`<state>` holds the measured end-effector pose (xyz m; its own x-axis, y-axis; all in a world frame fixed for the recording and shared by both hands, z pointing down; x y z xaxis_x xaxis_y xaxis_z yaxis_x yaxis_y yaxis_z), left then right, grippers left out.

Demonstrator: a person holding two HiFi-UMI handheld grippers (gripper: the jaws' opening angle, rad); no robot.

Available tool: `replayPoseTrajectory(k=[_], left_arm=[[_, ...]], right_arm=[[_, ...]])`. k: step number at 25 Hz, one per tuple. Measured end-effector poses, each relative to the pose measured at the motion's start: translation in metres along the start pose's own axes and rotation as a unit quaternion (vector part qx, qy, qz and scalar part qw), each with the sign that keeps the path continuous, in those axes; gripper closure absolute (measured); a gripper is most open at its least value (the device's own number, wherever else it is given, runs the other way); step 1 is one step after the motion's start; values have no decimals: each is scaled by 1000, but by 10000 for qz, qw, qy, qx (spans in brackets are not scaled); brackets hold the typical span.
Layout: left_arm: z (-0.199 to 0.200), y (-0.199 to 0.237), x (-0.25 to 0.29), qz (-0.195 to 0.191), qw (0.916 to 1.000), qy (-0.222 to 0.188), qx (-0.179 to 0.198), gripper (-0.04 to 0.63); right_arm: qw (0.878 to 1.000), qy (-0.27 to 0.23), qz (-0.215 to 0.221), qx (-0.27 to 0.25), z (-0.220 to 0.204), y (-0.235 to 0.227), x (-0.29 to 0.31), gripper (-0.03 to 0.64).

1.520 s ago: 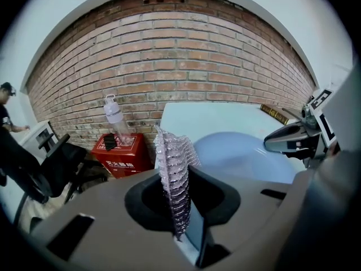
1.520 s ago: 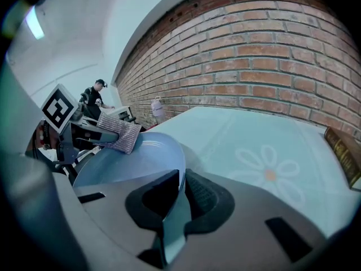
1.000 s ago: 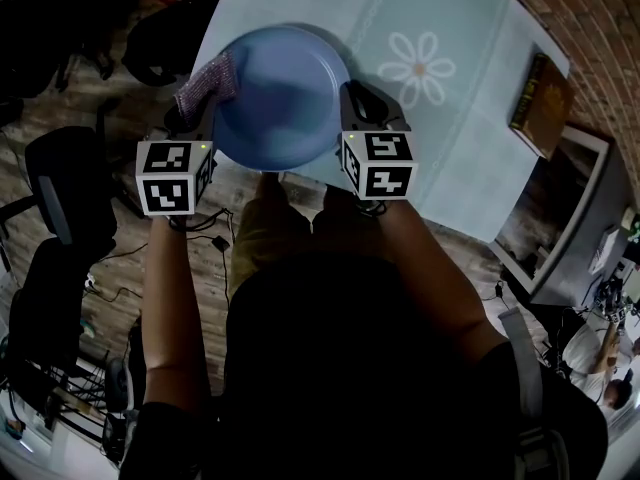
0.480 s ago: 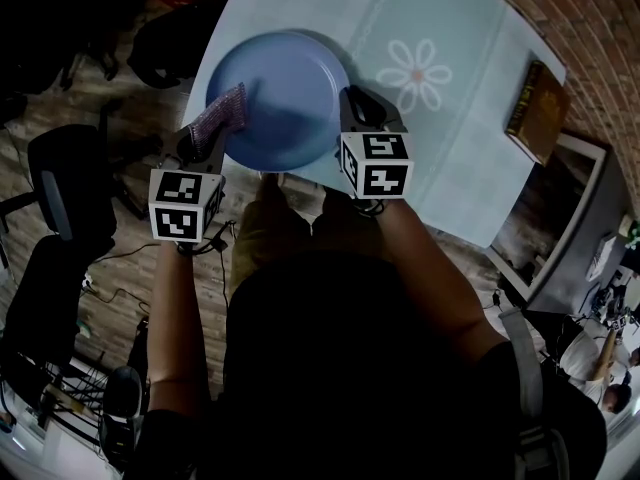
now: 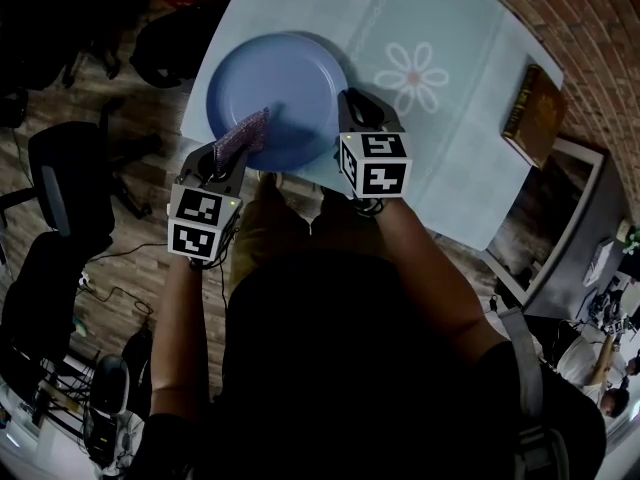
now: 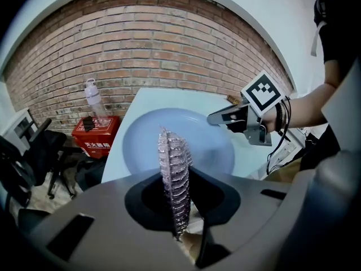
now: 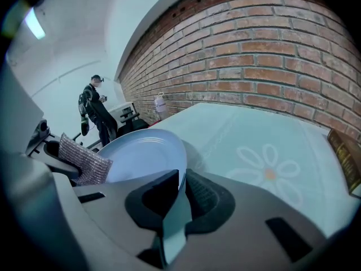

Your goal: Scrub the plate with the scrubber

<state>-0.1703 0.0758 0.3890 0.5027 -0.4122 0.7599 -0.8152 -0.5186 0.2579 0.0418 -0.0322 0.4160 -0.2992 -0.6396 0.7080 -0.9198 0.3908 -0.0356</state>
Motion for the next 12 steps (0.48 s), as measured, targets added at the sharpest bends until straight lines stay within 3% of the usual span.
replayPoseTrajectory(k=[12], left_arm=[[13,-57,23,-865,9956,-334,145,517]], right_arm=[[9999,5,103,-23,0,-2,0,555]])
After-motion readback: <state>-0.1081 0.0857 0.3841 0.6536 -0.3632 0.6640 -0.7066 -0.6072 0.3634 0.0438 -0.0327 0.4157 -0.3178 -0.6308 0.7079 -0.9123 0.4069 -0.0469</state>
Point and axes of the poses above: the fingertips, and each gripper's own axes: x forward along the fingers, y to its left, z out of its top, the point moved 7 cm from there along -x, backward along the fingers, and after that the axes turned 9 degrees about -z, right-handed, at the moved point
